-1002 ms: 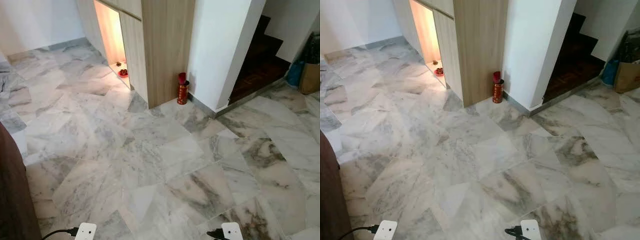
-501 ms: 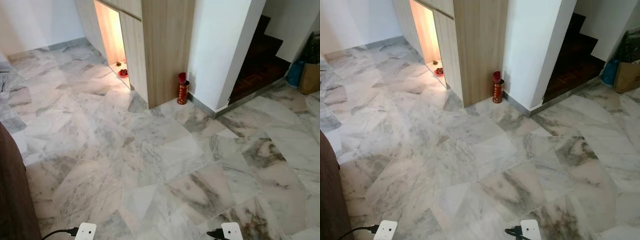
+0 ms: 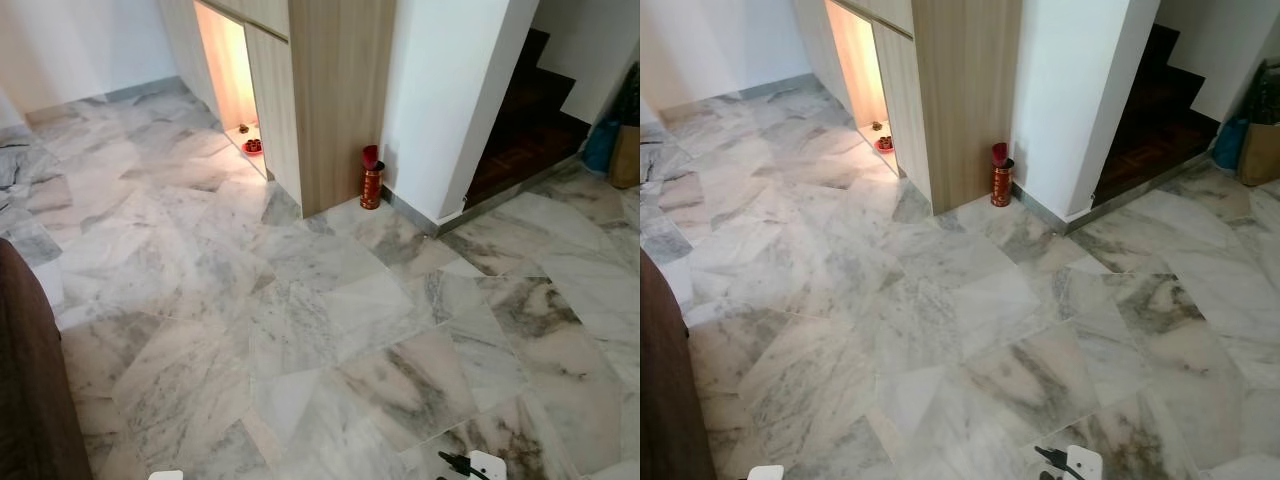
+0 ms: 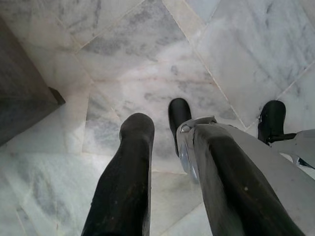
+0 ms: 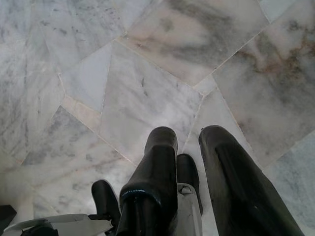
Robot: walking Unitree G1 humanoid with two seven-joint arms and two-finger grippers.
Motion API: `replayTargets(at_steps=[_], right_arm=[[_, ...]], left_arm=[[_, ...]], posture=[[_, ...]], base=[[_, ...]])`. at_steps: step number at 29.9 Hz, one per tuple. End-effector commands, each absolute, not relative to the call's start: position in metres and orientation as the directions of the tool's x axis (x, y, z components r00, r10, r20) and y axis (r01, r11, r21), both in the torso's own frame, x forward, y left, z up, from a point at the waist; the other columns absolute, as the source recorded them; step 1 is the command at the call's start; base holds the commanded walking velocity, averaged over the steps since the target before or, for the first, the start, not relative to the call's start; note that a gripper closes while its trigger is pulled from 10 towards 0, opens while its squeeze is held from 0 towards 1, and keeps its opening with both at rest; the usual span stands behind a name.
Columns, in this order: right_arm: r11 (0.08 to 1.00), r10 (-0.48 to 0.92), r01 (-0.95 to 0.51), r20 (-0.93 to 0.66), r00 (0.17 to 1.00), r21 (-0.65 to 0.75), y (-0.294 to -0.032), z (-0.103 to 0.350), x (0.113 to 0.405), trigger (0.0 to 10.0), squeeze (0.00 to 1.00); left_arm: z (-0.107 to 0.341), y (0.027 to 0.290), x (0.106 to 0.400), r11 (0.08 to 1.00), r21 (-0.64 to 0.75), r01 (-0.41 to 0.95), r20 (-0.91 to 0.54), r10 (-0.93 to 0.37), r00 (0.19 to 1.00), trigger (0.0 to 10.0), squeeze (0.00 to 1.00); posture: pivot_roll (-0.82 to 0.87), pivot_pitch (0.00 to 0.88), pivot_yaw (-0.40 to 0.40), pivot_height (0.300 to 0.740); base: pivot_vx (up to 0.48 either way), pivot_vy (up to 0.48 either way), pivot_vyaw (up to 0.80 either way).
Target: Move the pillow to the sofa from floor
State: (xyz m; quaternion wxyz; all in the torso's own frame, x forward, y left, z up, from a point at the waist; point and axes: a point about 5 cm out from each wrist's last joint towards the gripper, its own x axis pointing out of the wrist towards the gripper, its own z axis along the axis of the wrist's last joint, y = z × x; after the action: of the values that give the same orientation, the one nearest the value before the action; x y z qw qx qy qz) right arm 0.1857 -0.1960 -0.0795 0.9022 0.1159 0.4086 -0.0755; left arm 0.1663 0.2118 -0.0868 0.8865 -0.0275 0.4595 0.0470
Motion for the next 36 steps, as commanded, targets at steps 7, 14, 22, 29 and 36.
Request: replayTargets(at_steps=[7,14,22,29,36], right_arm=[[0.962,-0.042,0.229,-0.748,0.662,0.148,-0.1984,-0.0791,0.1849,10.0,0.0],[0.977,-0.033,0.179,-0.743,0.668,0.117,-0.2023,-0.0769,0.1878,10.0,0.0],[0.979,-0.032,0.173,-0.75,0.66,0.11,-0.2014,-0.0782,0.1859,10.0,0.0],[0.984,-0.01,0.139,-0.734,0.679,0.115,-0.1965,-0.0772,0.1878,10.0,0.0],[0.985,0.0,0.127,-0.739,0.673,0.116,-0.1944,-0.0787,0.1852,10.0,0.0]], left_arm=[[-0.0884,0.2141,0.1616,0.995,0.003,-0.098,-0.826,0.058,0.561,10.0,0.0],[-0.0889,0.2105,0.1622,0.996,-0.001,-0.092,-0.826,0.051,0.561,10.0,0.0],[-0.0893,0.2098,0.1617,0.995,0.0,-0.098,-0.827,0.054,0.559,10.0,0.0],[-0.0889,0.2137,0.1609,0.995,0.009,-0.102,-0.828,0.065,0.557,10.0,0.0],[-0.0886,0.2157,0.1609,0.995,0.02,-0.098,-0.829,0.072,0.555,10.0,0.0]], posture=[[-0.09,0.094,0.048,0.74],[-0.1,0.095,0.031,0.74],[-0.08,0.099,0.024,0.74],[-0.08,0.106,0.034,0.74],[-0.07,0.103,0.043,0.74]], base=[[0.0,0.0,0.0],[0.0,0.0,0.0],[0.0,0.0,0.0],[0.0,0.0,0.11],[0.0,0.0,0.8]])
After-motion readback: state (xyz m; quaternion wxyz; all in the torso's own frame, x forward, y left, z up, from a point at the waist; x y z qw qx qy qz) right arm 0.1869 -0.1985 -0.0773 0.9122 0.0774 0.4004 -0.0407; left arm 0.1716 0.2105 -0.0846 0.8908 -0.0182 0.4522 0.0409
